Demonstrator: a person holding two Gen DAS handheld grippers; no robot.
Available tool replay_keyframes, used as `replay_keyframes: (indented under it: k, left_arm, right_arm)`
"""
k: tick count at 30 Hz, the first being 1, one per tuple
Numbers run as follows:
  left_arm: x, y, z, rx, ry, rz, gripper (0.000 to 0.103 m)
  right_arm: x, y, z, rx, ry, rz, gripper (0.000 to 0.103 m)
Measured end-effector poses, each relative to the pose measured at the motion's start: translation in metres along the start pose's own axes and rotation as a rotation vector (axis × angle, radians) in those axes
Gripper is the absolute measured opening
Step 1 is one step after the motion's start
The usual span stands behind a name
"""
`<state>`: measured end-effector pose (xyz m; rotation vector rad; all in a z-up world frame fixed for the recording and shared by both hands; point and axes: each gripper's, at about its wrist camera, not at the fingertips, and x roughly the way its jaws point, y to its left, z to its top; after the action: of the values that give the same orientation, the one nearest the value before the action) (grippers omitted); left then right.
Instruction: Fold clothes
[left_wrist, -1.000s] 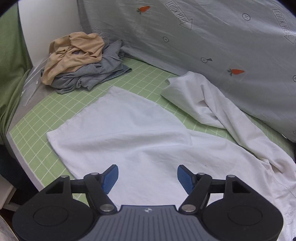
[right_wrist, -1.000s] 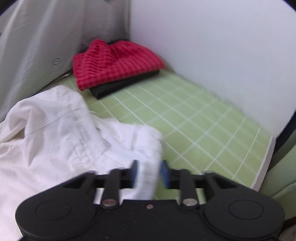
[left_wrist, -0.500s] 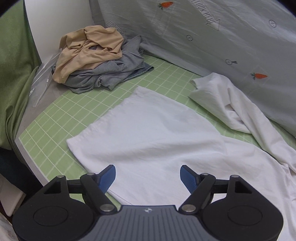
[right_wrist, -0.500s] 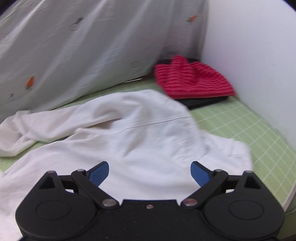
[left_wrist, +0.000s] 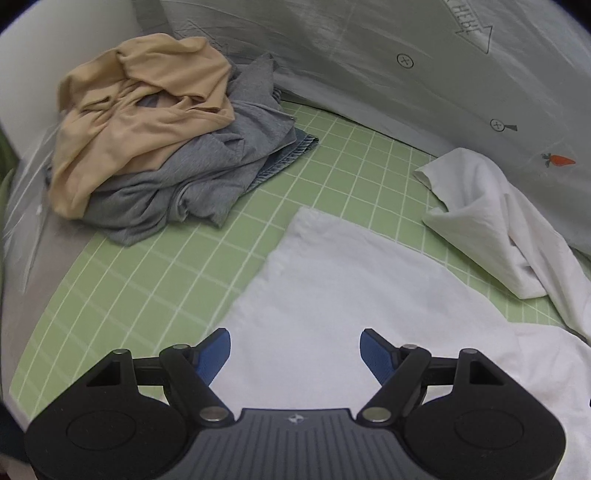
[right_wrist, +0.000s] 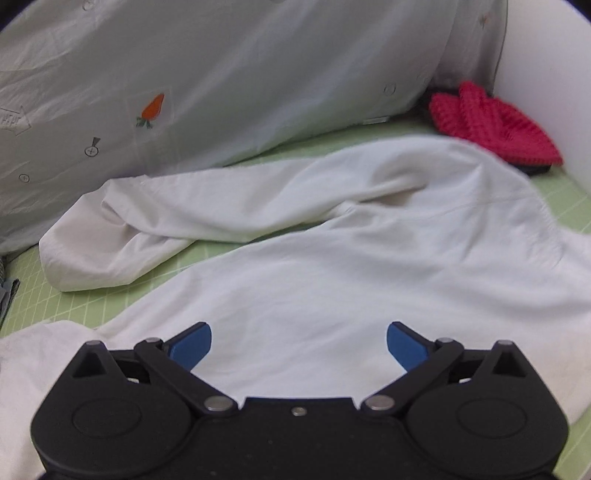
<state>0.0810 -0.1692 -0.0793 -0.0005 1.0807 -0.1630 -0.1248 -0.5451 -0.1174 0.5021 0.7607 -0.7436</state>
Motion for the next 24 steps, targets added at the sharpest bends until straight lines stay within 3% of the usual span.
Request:
replay_keyframes:
  k: [7,10,16,17,19,20,22,23,24]
  left_arm:
    - [0.084,0.002,0.048,0.078,0.064,-0.066,0.078]
    - [0.114,0.001,0.062,0.097,0.070,-0.091,0.078]
    - [0.143,-0.008,0.079,0.162,0.068,-0.109,0.074]
    - [0.144,-0.011,0.080,0.181,0.060,-0.108,0.071]
    - [0.144,-0.015,0.081,0.223,0.041,-0.087,0.050]
    - [0.143,-0.015,0.081,0.235,0.030,-0.071,0.030]
    - [0.141,-0.011,0.082,0.233,0.015,-0.058,0.019]
    - [0.139,-0.005,0.082,0.216,0.008,-0.052,0.005]
    - [0.137,0.000,0.083,0.199,0.000,-0.042,0.005]
  right_arm:
    - [0.048,0.040,-0.001,0.099,0.107,-0.101,0.102]
    - [0.057,0.050,0.001,0.080,0.137,-0.144,0.102]
    - [0.068,0.062,0.009,0.073,0.184,-0.179,0.102]
    - [0.069,0.063,0.010,0.076,0.188,-0.182,0.102]
    - [0.071,0.065,0.012,0.084,0.197,-0.186,0.102]
    - [0.071,0.066,0.012,0.090,0.199,-0.186,0.102]
    - [0.071,0.068,0.013,0.097,0.201,-0.184,0.102]
    - [0.071,0.069,0.013,0.095,0.201,-0.183,0.102]
    - [0.071,0.070,0.013,0.091,0.200,-0.182,0.102]
